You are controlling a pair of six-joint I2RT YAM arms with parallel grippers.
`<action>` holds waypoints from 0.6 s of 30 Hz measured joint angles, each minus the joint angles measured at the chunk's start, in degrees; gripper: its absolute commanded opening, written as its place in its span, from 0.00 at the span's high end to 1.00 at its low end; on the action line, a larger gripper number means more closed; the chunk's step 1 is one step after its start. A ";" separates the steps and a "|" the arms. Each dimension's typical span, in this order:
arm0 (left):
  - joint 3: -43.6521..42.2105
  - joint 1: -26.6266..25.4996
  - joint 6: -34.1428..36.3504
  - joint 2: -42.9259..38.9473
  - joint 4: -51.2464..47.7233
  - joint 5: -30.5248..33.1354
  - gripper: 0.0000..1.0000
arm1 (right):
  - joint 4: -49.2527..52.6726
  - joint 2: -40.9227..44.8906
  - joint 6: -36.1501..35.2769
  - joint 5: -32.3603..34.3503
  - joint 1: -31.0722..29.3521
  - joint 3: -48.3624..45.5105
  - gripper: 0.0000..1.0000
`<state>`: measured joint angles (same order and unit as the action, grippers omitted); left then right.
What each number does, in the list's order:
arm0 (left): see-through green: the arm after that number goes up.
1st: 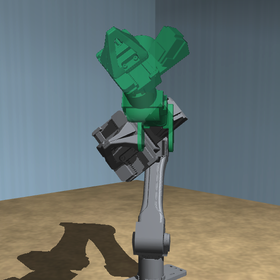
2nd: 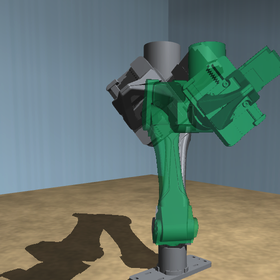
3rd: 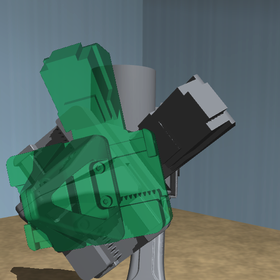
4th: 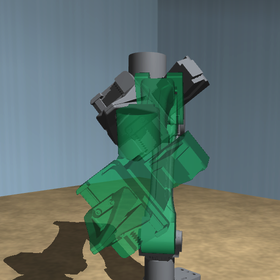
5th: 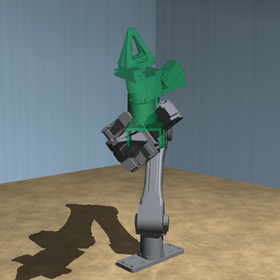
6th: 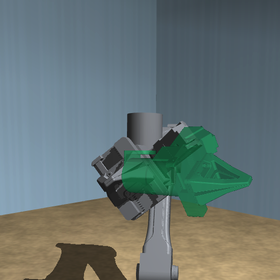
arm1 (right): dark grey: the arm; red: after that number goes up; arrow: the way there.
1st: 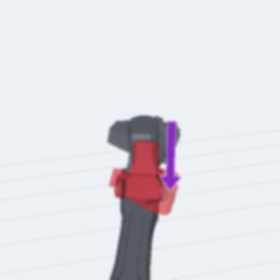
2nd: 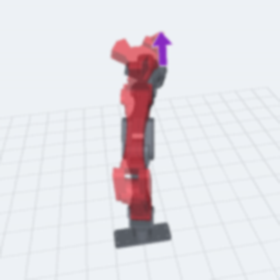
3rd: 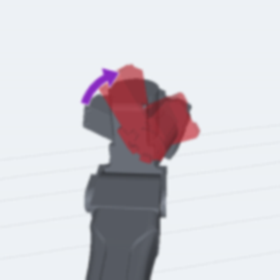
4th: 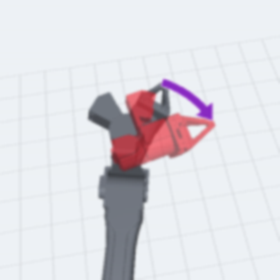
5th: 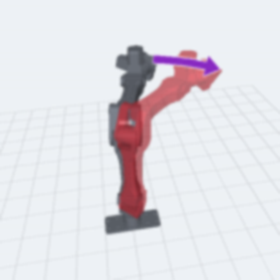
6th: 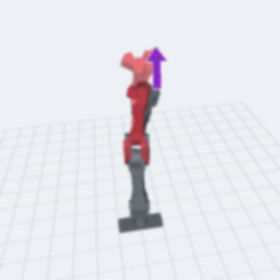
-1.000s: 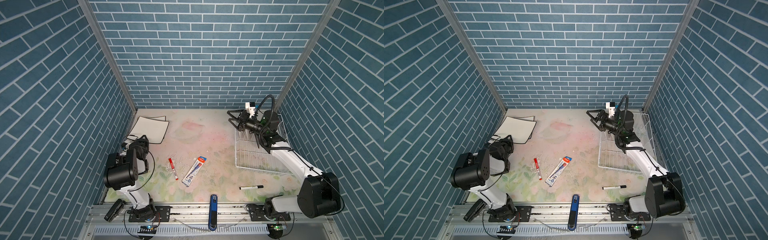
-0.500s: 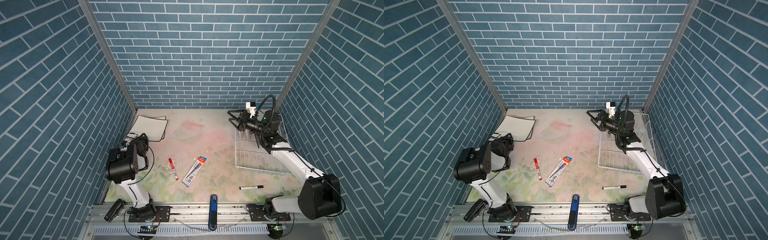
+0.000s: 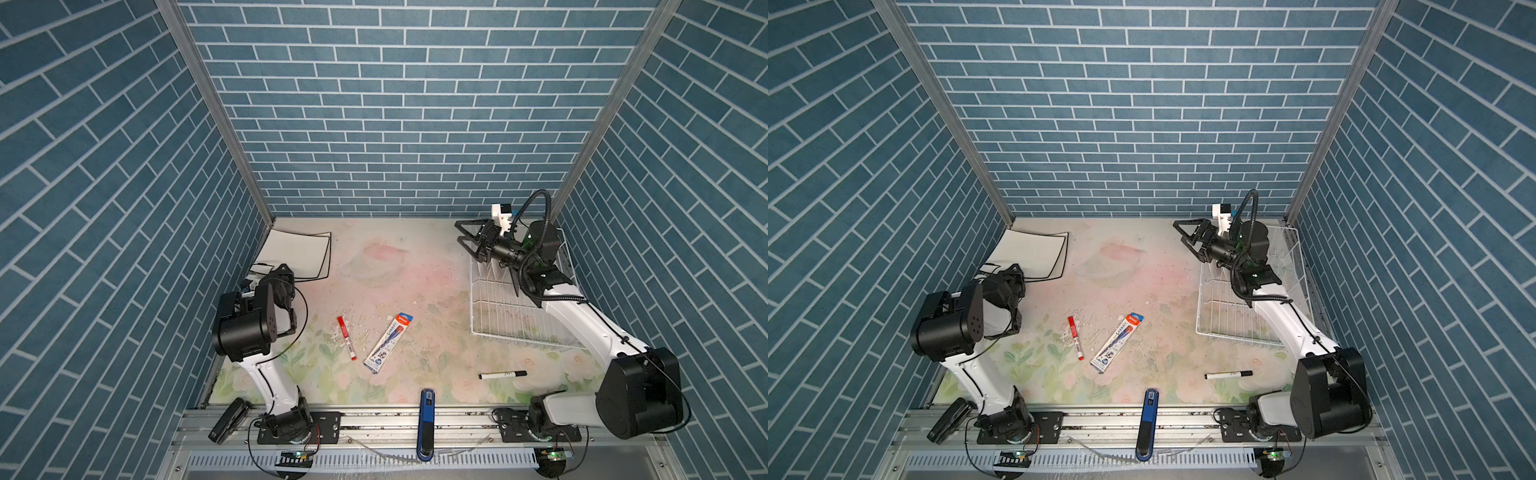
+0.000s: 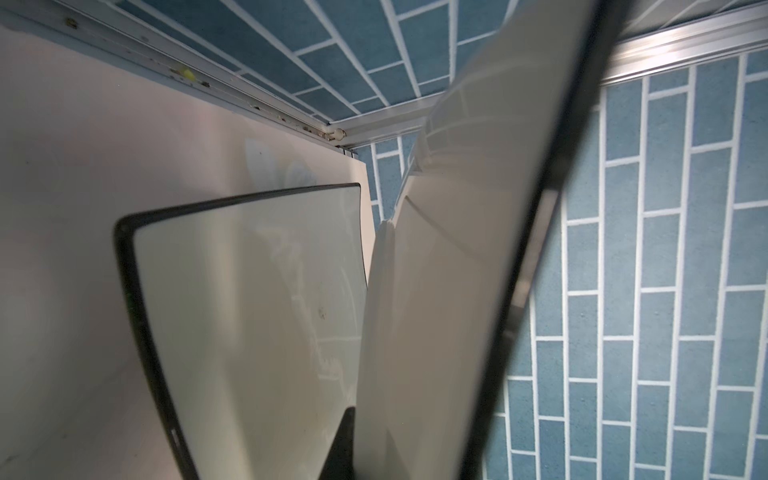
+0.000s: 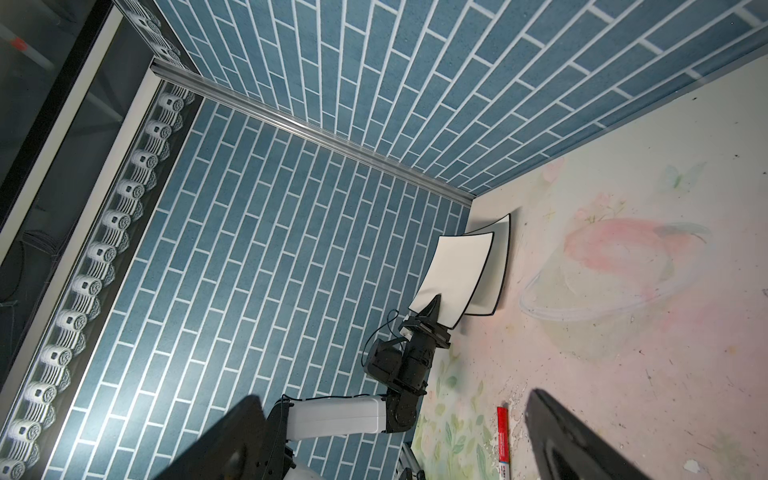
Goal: Unload the plates from the dish rack
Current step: 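Carry the plate with the left gripper to the first plate by the wall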
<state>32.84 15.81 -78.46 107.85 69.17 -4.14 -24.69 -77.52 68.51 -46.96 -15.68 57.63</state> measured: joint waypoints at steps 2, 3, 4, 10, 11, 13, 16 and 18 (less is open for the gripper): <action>0.15 0.04 0.00 0.04 0.04 0.42 1.00 | 0.00 -0.02 0.00 0.00 0.00 0.00 0.01; 0.37 0.04 -0.02 0.17 0.07 0.50 1.00 | 0.00 -0.02 0.00 0.00 0.00 0.00 0.01; 0.72 0.04 -0.07 0.44 0.07 0.55 1.00 | 0.00 -0.02 0.00 0.00 0.00 0.00 0.01; 4.00 0.04 -0.76 3.52 0.22 0.70 1.00 | 0.02 -0.02 0.00 0.00 0.00 0.00 0.01; 4.24 0.04 -0.81 3.98 0.20 0.72 1.00 | 0.04 -0.02 0.00 0.00 0.00 0.00 0.01; 4.31 0.04 -0.83 4.42 0.09 0.92 1.00 | 0.09 -0.02 0.00 0.00 0.00 0.13 0.01; 4.55 0.02 -0.83 4.52 -0.35 1.18 1.00 | 0.24 -0.04 0.00 0.02 0.00 0.83 0.01; 5.55 -0.09 -0.83 4.72 -0.74 1.36 1.00 | 0.20 -0.04 0.00 0.02 0.00 1.05 0.01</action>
<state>38.39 15.73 -79.29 112.57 68.42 -2.79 -24.49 -77.56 68.51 -46.94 -15.68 58.67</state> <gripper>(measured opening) 0.152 0.989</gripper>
